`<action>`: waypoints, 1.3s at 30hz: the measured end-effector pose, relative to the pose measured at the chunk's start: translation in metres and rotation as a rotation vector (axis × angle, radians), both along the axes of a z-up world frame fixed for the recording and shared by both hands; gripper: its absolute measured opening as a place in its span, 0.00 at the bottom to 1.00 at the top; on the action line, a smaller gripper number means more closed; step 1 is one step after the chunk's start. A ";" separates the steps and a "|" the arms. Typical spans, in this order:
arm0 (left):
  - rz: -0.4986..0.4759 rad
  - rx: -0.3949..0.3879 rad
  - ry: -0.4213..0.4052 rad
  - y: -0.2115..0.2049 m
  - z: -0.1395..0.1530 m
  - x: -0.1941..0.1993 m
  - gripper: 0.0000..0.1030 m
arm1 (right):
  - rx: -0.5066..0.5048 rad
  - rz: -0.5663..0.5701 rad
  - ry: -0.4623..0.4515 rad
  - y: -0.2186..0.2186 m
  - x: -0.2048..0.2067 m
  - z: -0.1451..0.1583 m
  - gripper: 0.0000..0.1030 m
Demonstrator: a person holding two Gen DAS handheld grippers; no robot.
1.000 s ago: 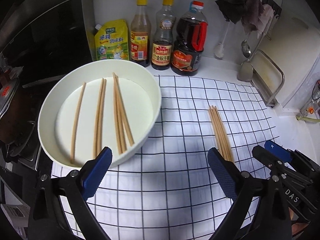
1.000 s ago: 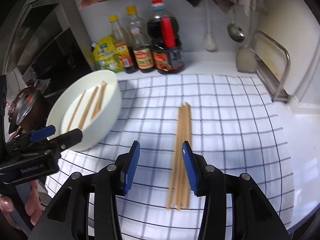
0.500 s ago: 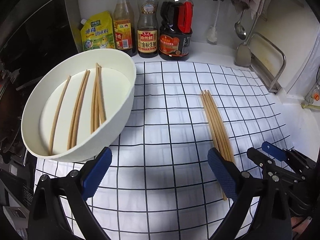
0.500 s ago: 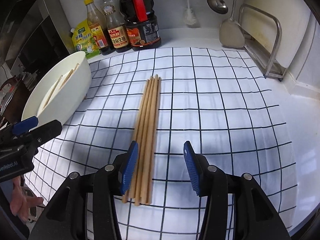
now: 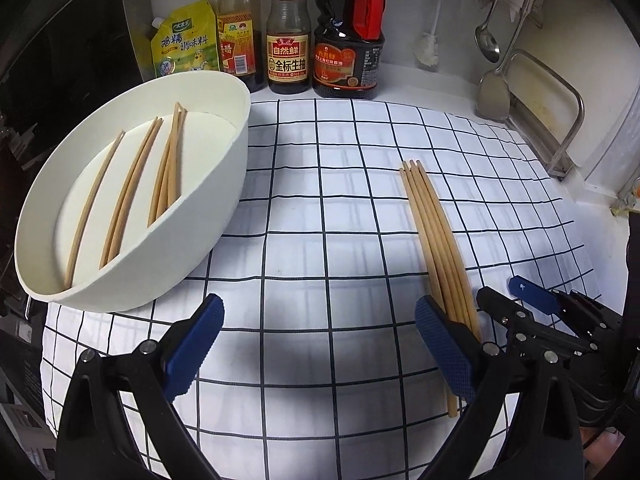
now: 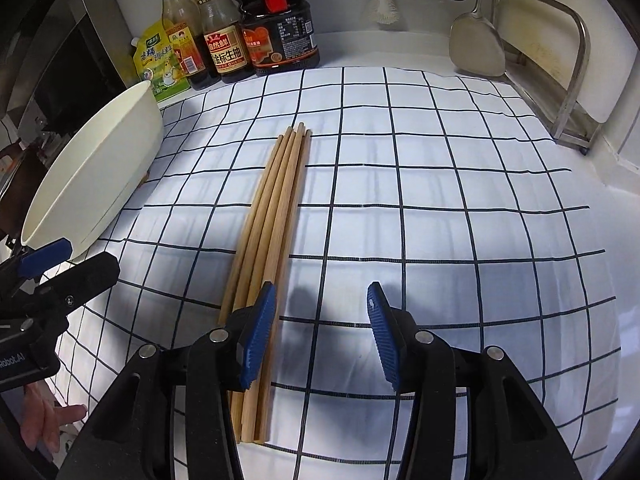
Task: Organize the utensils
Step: 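Close the left tool on one chopstick while the right tool grasps another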
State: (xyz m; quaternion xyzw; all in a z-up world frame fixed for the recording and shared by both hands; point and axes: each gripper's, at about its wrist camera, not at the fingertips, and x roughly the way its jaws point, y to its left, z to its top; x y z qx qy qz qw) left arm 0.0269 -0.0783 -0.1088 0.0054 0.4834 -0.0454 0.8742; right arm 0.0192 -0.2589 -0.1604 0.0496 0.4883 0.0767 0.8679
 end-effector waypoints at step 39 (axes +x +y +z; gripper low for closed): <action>0.013 -0.027 0.070 -0.037 -0.032 0.023 0.92 | -0.071 0.006 -0.007 -0.024 0.008 -0.005 0.44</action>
